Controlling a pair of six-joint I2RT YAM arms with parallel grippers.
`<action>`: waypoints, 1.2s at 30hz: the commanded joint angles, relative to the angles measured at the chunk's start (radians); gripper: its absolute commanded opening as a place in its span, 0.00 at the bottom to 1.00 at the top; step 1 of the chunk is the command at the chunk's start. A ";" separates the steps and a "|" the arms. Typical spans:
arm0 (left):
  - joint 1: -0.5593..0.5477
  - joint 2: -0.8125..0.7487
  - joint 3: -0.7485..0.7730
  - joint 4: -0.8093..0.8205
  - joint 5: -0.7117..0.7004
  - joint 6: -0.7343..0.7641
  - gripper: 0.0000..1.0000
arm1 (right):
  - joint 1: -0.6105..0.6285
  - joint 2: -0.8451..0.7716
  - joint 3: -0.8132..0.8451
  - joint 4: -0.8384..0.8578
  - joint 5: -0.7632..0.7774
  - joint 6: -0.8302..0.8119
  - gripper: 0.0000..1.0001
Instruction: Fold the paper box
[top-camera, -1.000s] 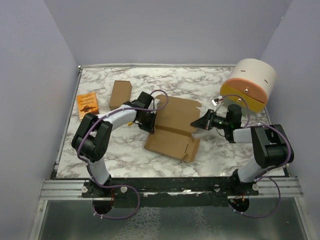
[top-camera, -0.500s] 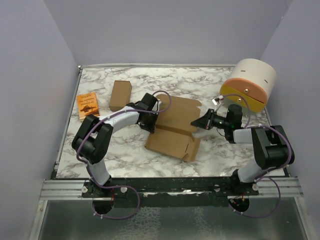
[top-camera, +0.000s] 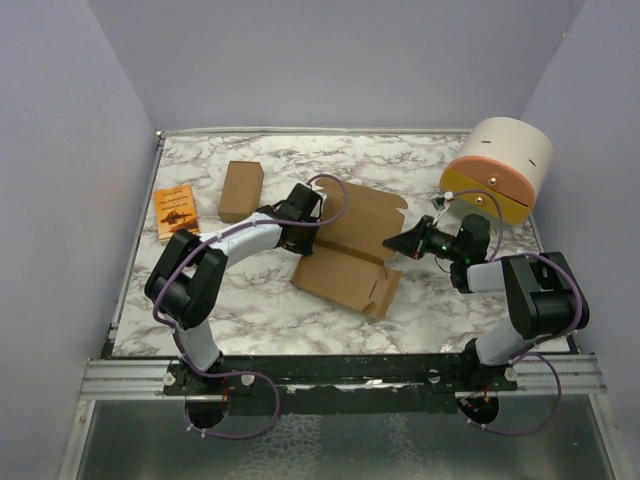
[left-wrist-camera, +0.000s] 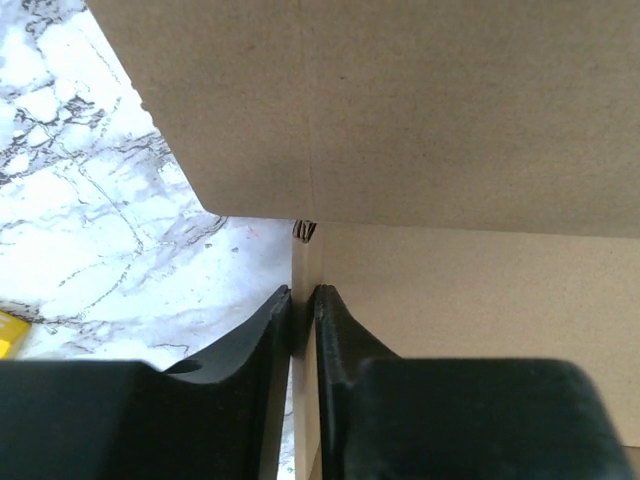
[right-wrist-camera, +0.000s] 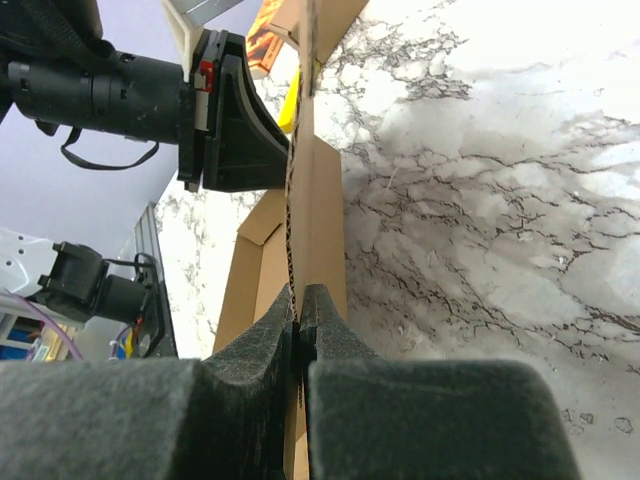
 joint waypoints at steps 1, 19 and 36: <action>-0.001 -0.044 -0.014 0.019 -0.035 0.001 0.21 | -0.004 -0.029 -0.014 0.112 0.005 -0.002 0.01; -0.001 -0.166 -0.081 -0.056 0.008 -0.054 0.37 | -0.004 -0.083 -0.014 0.047 0.056 -0.054 0.01; 0.000 -0.191 -0.179 0.064 0.036 -0.117 0.04 | 0.006 -0.088 -0.010 0.023 0.060 -0.064 0.01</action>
